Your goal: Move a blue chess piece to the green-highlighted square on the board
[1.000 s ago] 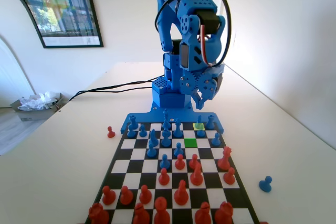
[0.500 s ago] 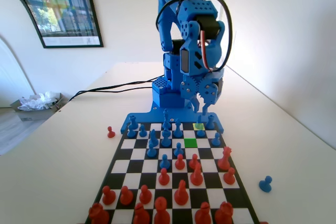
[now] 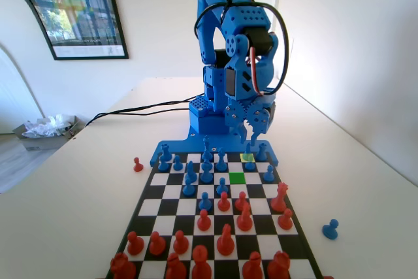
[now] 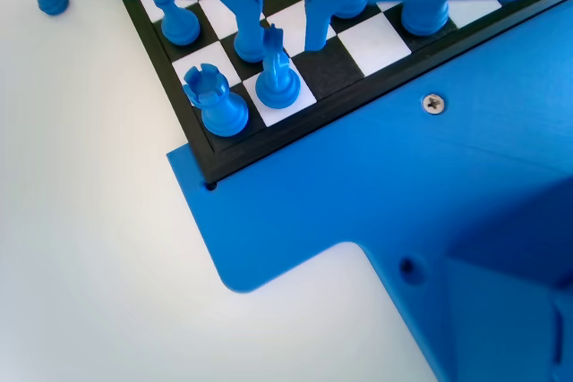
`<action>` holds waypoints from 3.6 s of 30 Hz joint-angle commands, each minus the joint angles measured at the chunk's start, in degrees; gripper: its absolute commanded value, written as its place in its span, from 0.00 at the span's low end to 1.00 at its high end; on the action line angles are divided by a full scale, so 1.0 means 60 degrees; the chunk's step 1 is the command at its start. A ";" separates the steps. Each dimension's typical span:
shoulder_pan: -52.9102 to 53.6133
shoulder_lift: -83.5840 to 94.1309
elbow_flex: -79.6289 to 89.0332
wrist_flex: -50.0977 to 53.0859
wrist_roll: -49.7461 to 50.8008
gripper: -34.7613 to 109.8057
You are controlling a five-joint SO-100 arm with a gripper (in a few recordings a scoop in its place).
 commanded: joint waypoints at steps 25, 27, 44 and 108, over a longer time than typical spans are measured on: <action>-0.0293 -0.0425 0.0088 -0.0557 -0.0234 0.30; -0.0293 -0.0439 0.0103 -0.0586 -0.0249 0.30; -0.0103 -0.0645 0.0059 -0.0820 -0.0425 0.25; 0.2153 -0.2842 -0.3867 0.0234 -0.1216 0.25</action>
